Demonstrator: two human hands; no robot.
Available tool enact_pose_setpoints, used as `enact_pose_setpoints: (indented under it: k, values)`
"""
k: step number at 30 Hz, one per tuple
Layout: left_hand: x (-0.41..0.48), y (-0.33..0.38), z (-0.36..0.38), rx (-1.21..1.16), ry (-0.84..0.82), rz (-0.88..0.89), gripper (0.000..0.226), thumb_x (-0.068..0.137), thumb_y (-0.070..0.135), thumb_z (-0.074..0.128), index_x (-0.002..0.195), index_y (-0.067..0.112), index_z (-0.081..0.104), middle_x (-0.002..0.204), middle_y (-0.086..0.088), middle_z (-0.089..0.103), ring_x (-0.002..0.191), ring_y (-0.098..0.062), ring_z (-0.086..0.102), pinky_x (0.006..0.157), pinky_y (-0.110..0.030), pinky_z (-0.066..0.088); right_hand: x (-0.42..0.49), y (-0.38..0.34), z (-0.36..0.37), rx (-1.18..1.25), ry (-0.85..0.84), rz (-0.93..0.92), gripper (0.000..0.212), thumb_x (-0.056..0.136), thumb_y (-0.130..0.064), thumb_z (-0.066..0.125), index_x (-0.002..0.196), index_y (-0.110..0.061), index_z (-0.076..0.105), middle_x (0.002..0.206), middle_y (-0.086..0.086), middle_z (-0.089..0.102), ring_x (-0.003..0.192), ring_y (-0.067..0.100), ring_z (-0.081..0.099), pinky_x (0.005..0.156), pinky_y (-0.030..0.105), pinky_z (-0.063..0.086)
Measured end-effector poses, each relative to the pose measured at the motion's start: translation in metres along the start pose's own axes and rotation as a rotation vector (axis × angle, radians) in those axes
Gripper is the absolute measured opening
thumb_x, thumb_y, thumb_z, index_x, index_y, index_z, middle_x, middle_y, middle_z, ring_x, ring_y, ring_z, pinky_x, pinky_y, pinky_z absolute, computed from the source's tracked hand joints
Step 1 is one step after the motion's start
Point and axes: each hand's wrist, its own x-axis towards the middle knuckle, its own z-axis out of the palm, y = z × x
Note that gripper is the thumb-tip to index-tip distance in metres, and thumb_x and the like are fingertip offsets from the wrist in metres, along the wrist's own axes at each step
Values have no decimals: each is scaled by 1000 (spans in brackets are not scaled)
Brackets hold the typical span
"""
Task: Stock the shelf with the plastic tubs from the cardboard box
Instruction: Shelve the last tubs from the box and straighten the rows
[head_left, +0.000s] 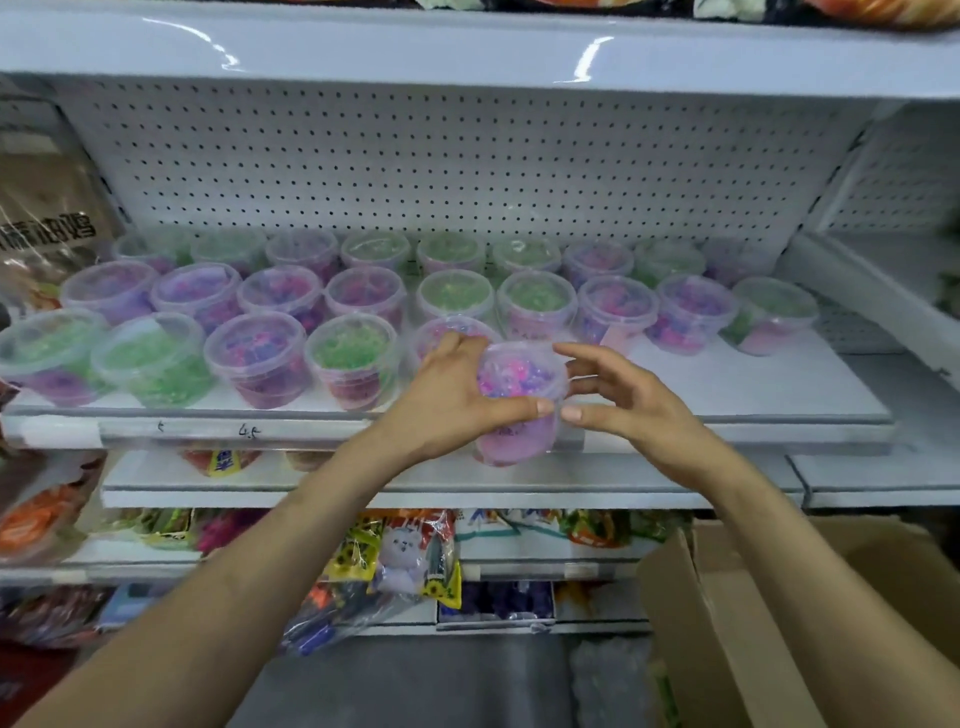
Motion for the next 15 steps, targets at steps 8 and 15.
enact_pose_setpoints:
  k: [8,15]
  values:
    - [50,35,39,128,-16,42,87,64,94,60,133,41,58,122,-1,55,128,-28,42,104,-44,41,3,14,-19,-127,112,6,83,78,-20,93,148,-27,49,134,-6,66,120,3,63,95,27,58]
    - [72,33,27,102,-66,75,90,78,75,69,139,10,53,137,-13,52,129,-30,50,100,-32,40,27,24,-39,-80,167,51,76,77,-22,94,142,-27,55,131,-13,67,119,0,65,99,27,56]
